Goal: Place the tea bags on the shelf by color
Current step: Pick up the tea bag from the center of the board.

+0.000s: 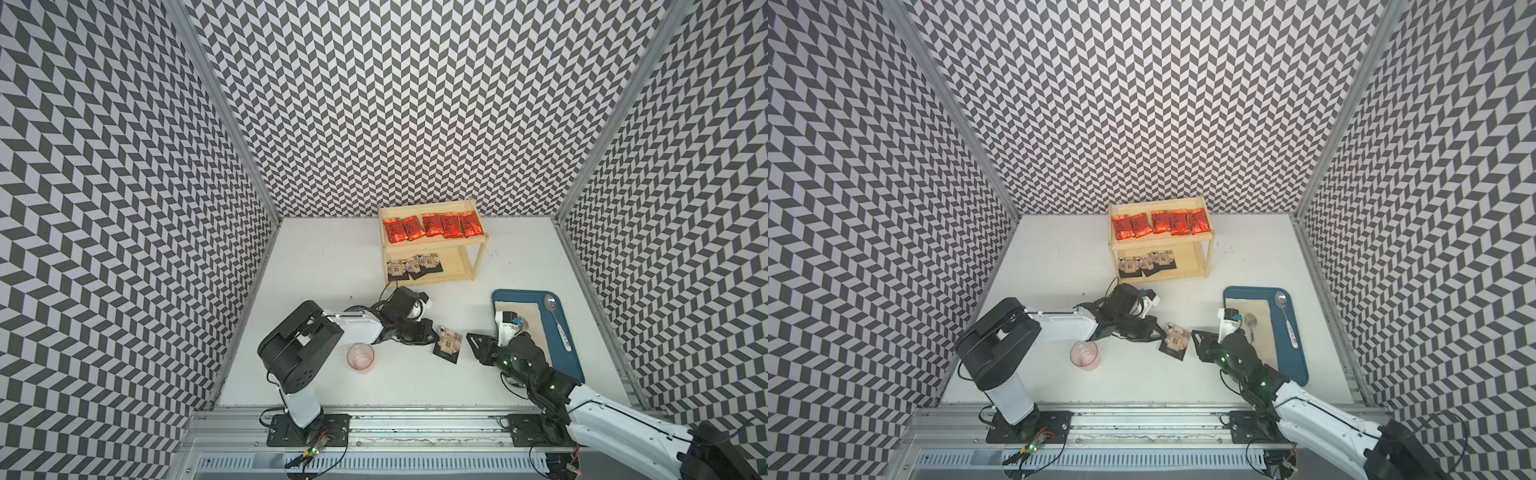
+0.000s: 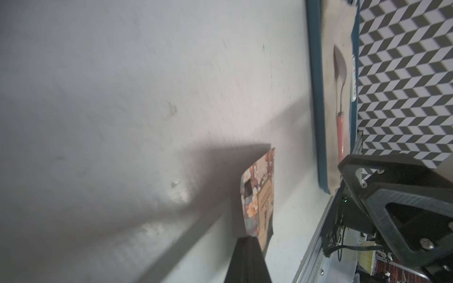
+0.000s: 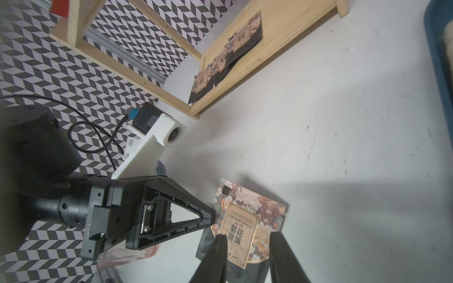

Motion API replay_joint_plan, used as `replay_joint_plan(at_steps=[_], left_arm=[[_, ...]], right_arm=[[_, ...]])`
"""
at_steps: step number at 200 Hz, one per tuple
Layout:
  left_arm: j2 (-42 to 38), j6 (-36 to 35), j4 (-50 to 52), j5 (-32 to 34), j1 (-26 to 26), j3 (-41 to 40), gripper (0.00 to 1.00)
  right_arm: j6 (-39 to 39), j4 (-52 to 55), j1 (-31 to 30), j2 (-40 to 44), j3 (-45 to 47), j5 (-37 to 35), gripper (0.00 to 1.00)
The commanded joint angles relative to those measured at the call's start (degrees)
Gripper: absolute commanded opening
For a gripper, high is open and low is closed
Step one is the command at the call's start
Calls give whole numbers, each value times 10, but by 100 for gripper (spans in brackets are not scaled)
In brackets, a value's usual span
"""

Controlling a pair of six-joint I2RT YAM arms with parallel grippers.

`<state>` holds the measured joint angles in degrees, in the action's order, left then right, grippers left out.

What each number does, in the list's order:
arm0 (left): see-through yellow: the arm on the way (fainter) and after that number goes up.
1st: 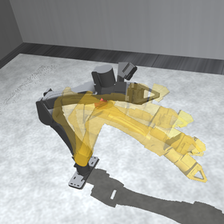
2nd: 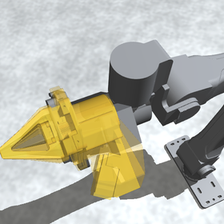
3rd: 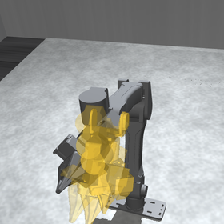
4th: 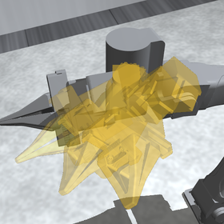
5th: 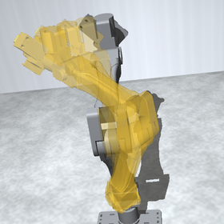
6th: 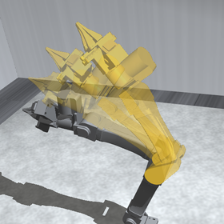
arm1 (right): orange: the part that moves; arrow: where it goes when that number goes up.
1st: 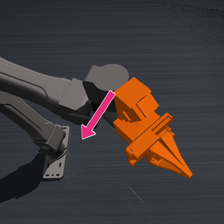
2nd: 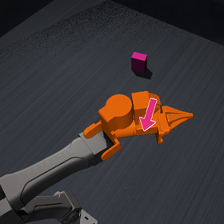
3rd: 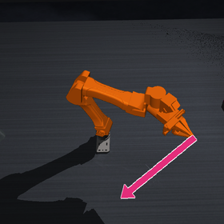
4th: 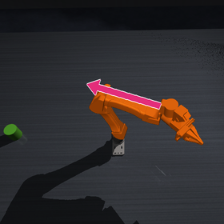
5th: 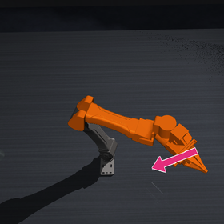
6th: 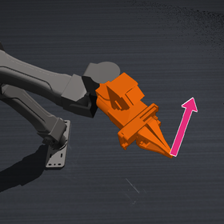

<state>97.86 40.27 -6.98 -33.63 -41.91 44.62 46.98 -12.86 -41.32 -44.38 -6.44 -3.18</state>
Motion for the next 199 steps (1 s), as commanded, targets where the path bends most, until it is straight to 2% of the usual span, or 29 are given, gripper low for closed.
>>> replay_joint_plan(at_steps=[1,17,47,75,97,116,156,199], left_arm=[[-49,42,-73,1,13,-16,0],[-84,58,-82,14,25,-30,0],[-137,99,-124,9,57,-58,0],[-176,137,-161,3,80,-76,0],[-193,177,-214,-9,95,-92,0],[-193,221,-274,-28,104,-106,0],[-187,279,-353,-49,110,-116,0],[-197,307,-387,-58,116,-124,0]], right_arm=[[10,-11,4,-11,-47,33,33],[48,-34,3,-15,-54,60,33],[147,-138,3,3,-15,94,33],[205,-178,3,1,-7,116,34],[283,-286,-2,-18,30,129,37],[330,-344,-4,-54,33,136,42],[368,-518,-6,-166,15,179,52],[384,-661,-5,-283,-9,184,54]])
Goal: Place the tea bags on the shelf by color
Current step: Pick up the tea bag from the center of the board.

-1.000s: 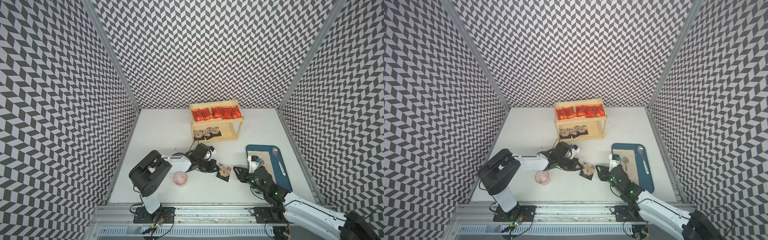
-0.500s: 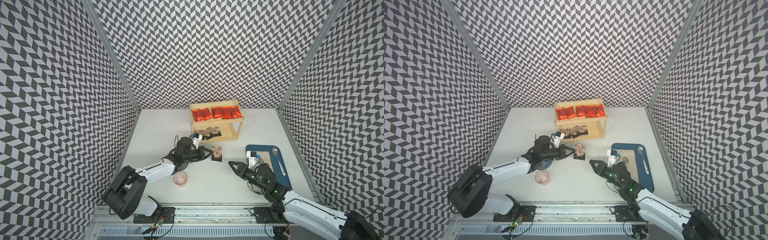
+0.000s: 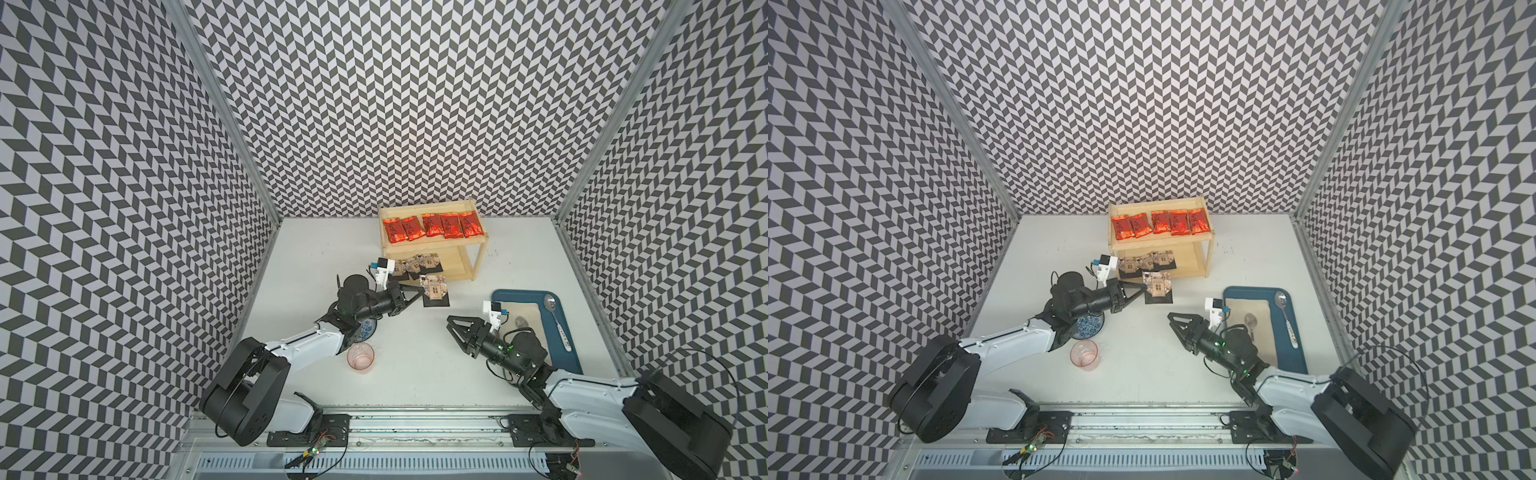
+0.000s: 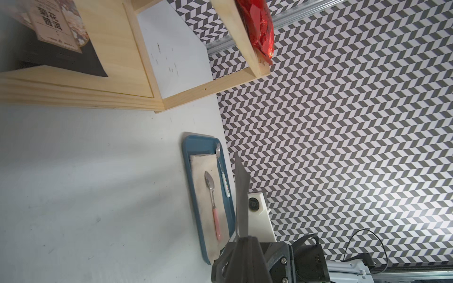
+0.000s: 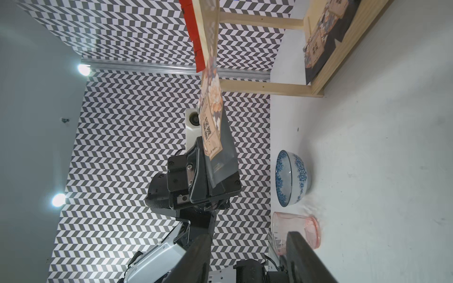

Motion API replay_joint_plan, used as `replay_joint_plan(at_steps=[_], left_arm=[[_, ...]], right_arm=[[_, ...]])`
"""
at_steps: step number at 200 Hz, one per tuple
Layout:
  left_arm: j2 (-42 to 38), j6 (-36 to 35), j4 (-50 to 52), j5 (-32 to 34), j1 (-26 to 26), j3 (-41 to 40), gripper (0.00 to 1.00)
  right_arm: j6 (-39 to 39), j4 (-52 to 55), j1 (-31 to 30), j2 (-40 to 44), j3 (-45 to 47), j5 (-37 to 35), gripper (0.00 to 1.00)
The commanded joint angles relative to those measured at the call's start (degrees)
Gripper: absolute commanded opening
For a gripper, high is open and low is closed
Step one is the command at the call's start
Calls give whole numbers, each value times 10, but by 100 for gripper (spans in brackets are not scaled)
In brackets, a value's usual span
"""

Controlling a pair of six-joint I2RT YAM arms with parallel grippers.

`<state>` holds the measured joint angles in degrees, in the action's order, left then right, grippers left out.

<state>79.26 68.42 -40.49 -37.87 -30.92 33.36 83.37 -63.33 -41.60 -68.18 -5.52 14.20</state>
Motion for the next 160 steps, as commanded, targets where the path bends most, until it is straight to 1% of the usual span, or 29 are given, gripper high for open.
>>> replay_joint_plan(at_steps=[1,17,54,57,71,95,107,123,160], left_arm=[[-11,26,-51,-16,6,-12,0],[-16,28,-54,-16,7,-16,0],[-17,33,-67,-19,10,-28,0],[-17,33,-66,-20,11,-29,0],[-18,35,-70,-21,11,-32,0],[-21,35,-70,-22,13,-36,0],[-23,35,-68,-23,15,-38,0],[-28,33,-65,-24,18,-40,0],[-32,25,-52,-22,20,-40,0]], right_arm=[[20,-159,-2,-49,-19,10,54],[8,-206,-1,-86,-35,13,54],[-1,-243,0,-147,-68,14,52],[-1,-245,0,-151,-86,14,52],[-3,-247,1,-171,-102,19,51],[1,-262,1,-196,-115,20,46],[3,-268,1,-201,-116,18,42],[3,-262,1,-197,-112,10,31],[-13,-216,1,-169,-107,-7,12]])
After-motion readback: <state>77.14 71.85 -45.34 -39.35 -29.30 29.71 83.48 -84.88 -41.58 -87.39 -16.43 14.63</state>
